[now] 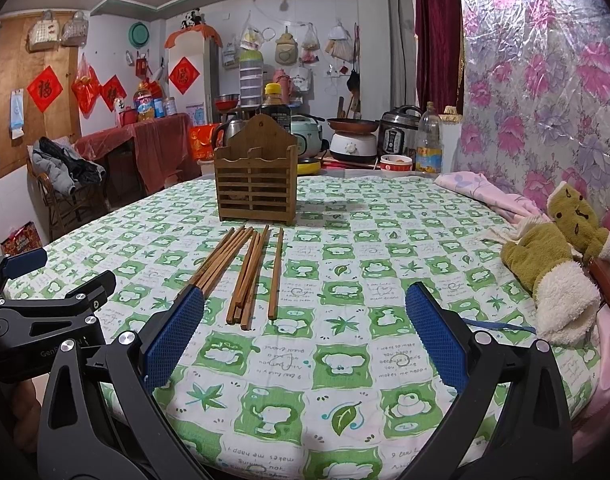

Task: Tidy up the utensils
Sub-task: 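Lower the left tool and grasp one wooden chopstick while the right tool approaches the pile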

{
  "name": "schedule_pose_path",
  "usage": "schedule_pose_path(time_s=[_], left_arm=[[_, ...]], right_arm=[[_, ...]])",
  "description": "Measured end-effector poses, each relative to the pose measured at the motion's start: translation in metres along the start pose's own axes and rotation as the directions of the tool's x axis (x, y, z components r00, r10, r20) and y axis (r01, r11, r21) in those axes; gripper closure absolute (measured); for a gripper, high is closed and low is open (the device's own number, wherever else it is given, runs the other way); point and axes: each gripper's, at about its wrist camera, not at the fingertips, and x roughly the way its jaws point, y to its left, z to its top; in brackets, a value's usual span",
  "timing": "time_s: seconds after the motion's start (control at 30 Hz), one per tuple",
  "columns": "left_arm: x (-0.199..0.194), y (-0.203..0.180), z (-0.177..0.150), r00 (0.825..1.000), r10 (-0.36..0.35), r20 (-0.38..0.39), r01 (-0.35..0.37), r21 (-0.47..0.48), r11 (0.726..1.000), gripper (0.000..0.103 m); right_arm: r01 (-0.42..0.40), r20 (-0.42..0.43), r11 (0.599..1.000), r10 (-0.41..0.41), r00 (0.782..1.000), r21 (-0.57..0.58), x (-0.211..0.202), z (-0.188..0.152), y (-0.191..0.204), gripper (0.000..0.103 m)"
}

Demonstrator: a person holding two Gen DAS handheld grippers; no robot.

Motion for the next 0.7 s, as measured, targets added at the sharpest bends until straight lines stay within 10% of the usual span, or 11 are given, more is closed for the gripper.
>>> schedule_pose_path(time_s=[0.4, 0.7], left_arm=[[0.038, 0.009, 0.006, 0.992, -0.013, -0.122, 0.020, 0.054, 0.998, 0.006], [0.100, -0.016, 0.021, 0.945, -0.108, -0.309, 0.151, 0.118, 0.982, 0.006]], right_arm=[[-0.032, -0.159, 0.998, 0.040, 0.987, 0.054, 0.046, 0.027, -0.029, 0.006], [-0.066, -0.319, 0.988, 0.108, 0.942, 0.139, 0.131, 0.037, -0.034, 0.006]])
